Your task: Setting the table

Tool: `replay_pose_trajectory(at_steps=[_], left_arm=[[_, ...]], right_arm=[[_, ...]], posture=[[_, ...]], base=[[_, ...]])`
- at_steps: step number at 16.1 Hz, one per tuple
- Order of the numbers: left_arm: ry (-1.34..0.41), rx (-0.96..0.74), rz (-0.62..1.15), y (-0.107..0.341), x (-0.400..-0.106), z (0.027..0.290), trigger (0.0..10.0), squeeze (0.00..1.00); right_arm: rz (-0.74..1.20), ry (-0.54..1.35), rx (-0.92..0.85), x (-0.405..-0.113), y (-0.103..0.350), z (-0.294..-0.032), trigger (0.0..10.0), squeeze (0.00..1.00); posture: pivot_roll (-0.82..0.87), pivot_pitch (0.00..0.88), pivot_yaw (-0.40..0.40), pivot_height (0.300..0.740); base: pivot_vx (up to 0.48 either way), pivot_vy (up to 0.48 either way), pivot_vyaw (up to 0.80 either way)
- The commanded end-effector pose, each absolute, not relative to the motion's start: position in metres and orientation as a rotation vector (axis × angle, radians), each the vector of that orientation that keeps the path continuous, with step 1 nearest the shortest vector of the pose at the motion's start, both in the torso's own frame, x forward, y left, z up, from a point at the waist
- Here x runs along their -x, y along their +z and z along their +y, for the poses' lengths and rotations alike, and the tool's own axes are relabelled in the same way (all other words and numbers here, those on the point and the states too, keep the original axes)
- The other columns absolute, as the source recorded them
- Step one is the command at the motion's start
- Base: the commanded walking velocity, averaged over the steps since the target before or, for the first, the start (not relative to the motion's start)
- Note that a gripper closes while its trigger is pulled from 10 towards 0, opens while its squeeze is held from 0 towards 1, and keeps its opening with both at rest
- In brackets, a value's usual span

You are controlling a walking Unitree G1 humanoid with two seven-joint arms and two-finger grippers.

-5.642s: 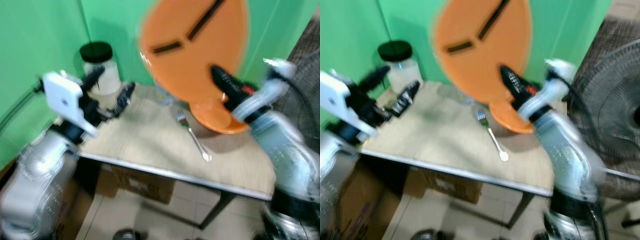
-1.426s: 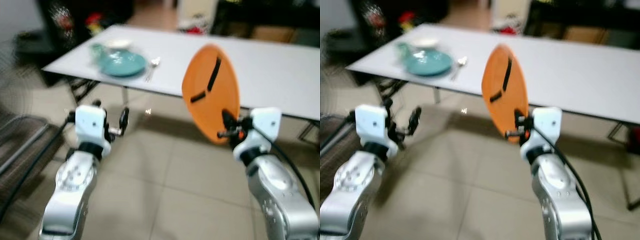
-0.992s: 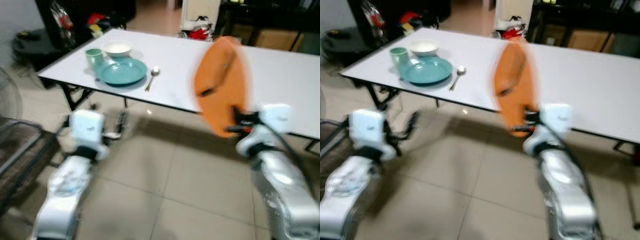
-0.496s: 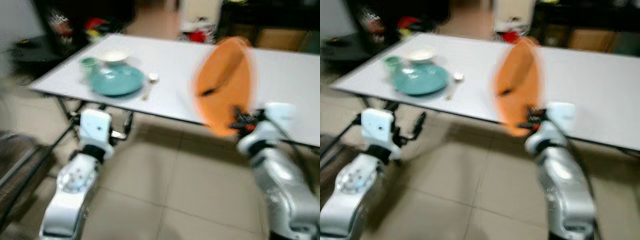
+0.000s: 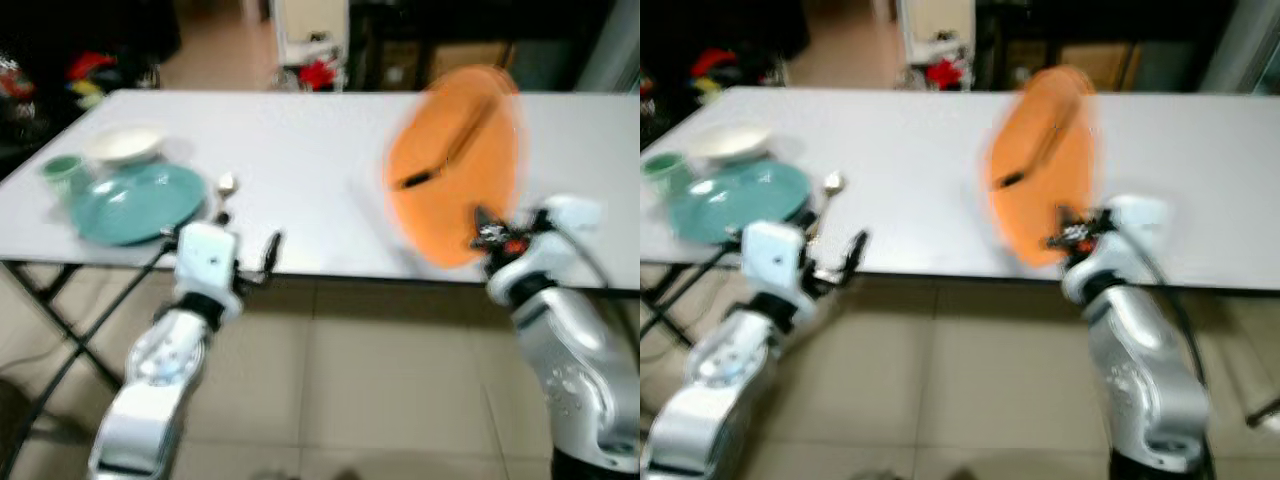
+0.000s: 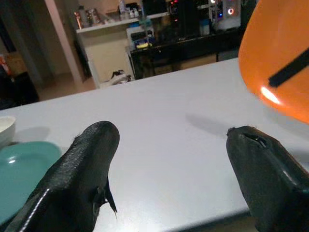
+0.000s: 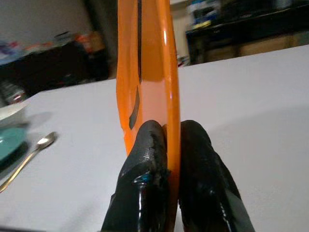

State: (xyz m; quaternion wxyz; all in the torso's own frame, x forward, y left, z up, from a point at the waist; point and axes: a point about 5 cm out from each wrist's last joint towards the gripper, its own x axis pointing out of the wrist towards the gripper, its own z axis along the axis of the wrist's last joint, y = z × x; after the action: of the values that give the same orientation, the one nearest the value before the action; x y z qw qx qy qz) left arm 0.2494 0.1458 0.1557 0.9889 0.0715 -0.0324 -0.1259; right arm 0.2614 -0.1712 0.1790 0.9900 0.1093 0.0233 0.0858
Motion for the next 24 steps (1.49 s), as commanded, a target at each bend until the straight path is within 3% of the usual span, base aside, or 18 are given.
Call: replay_pose_trajectory(at_steps=[1,13,15,19,24], left_arm=[[-0.262,-0.141,-0.077,0.158,-0.25,0.141,10.0,0.0],[-0.278,-0.129,-0.024,0.152,-0.246,0.14,10.0,0.0],[-0.312,-0.132,-0.005,0.15,-0.244,0.137,10.0,0.0],[-0.549,-0.012,0.079,0.153,-0.233,0.12,10.0,0.0],[-0.674,-0.029,0.153,0.151,-0.225,0.113,10.0,0.0]], right_arm=[[0.003,0.161,-0.207,-0.262,0.19,-0.179,10.0,0.0],[0.159,0.209,-0.315,-0.279,0.182,-0.182,10.0,0.0],[0.201,0.202,-0.472,-0.284,0.181,-0.183,10.0,0.0],[0.294,0.209,-0.85,-0.3,0.164,-0.19,10.0,0.0],[0.428,0.159,-1.01,-0.31,0.144,-0.195,10.0,0.0]], posture=[[0.01,0.0,0.041,0.74],[0.03,0.0,0.022,0.74],[0.03,0.003,0.027,0.74],[0.04,0.007,0.051,0.74],[0.04,0.007,0.051,0.74]], base=[[0.352,0.0,0.0],[0.309,0.0,0.0],[0.0,0.0,0.0],[0.0,0.0,0.0],[0.0,0.0,0.0]])
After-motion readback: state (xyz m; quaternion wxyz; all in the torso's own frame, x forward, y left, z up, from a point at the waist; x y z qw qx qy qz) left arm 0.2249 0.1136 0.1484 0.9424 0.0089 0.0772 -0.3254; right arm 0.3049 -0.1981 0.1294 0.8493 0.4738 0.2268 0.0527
